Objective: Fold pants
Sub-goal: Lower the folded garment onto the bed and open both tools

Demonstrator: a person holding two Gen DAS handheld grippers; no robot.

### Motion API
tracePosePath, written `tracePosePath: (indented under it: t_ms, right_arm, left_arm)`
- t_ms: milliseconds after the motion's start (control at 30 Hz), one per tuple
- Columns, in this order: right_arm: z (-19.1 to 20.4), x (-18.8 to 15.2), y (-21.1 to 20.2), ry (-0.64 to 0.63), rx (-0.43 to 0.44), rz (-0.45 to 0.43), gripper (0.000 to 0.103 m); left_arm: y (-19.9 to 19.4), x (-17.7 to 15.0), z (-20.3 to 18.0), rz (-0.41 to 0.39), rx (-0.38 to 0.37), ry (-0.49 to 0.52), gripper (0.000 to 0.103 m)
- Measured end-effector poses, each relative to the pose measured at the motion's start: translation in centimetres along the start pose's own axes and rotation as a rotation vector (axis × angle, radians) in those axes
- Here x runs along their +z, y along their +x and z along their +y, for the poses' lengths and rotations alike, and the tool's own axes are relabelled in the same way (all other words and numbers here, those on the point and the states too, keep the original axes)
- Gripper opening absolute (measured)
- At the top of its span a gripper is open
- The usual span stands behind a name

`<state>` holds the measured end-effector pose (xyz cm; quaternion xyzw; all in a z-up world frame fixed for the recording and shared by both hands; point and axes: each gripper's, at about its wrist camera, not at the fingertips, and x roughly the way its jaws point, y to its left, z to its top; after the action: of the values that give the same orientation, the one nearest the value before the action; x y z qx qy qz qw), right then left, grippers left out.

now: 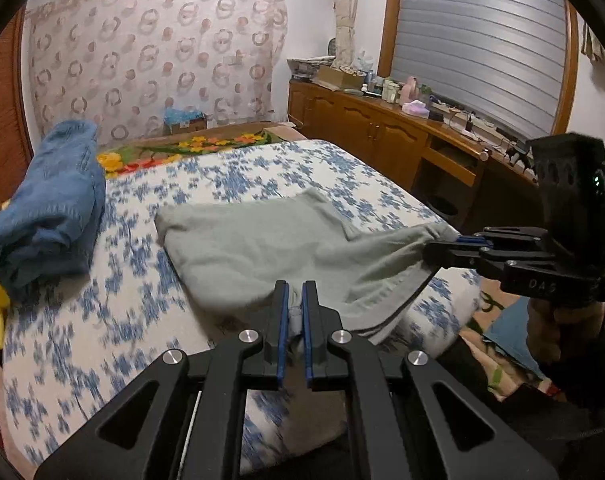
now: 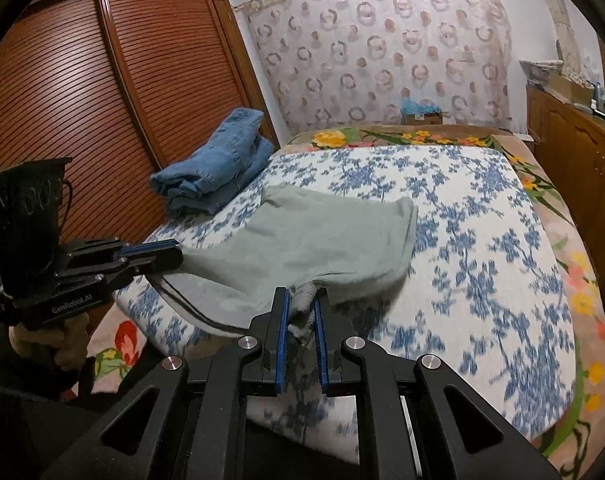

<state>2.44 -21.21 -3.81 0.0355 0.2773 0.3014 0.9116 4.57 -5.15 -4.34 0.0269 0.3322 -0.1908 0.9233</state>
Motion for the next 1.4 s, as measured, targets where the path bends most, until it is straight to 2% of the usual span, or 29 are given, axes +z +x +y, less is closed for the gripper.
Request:
tracePosePath:
  t_ms: [300, 567, 833, 1067, 1167, 1233, 1267, 1300, 1367, 1400]
  right_arm:
    - [-2.6, 3.9, 4.3, 0.015, -0.054, -0.035, 0.012]
    - [-3.4, 6.0, 8.7, 0.012, -0.085, -0.014, 0.012]
    - [-3.7, 7.9, 10.5, -0.013, -0.089, -0.002, 0.012]
    - [-4.0, 7.5, 12.5, -0.012, -0.090, 0.040, 0.012]
    - [-4.3, 7.4, 13.2, 0.000, -0.092, 0.050, 0.012]
    - [-4.4, 7.5, 13.4, 0.008, -0.090, 0.047, 0.012]
    - [-4.4, 7.5, 13.4, 0.011, -0.088, 0.042, 0.012]
    - [-4.5, 7.5, 13.4, 0.011, -0.091, 0.039, 0.012]
    - [-4.4, 7.4, 13.3, 0.007, -0.098, 0.030, 0.017]
    - [-4.4, 7.3, 13.3, 0.004, -0.100, 0.029, 0.018]
  left_arm:
    - [3.9, 3.8, 2.2, -0.003, 0.101, 0.031, 0.007]
    - [5.7, 5.1, 4.0, 0.005, 0.116, 0.002, 0.007]
    - [5.6, 6.3, 5.0, -0.019, 0.130, -0.013, 0.007]
    - [6.9, 5.2, 5.9, 0.021, 0.131, -0.050, 0.007]
    - [7.0, 5.0, 6.4, 0.027, 0.126, -0.074, 0.011]
    - [6.9, 5.0, 6.6, 0.024, 0.115, -0.081, 0.017]
    - [6.7, 5.0, 6.7, 0.020, 0.117, -0.083, 0.026]
    - [6.5, 5.0, 6.6, 0.015, 0.120, -0.081, 0.040]
    - [6.0, 4.8, 6.6, -0.001, 0.119, -0.077, 0.058]
    - [5.8, 4.7, 6.5, -0.011, 0.117, -0.075, 0.062]
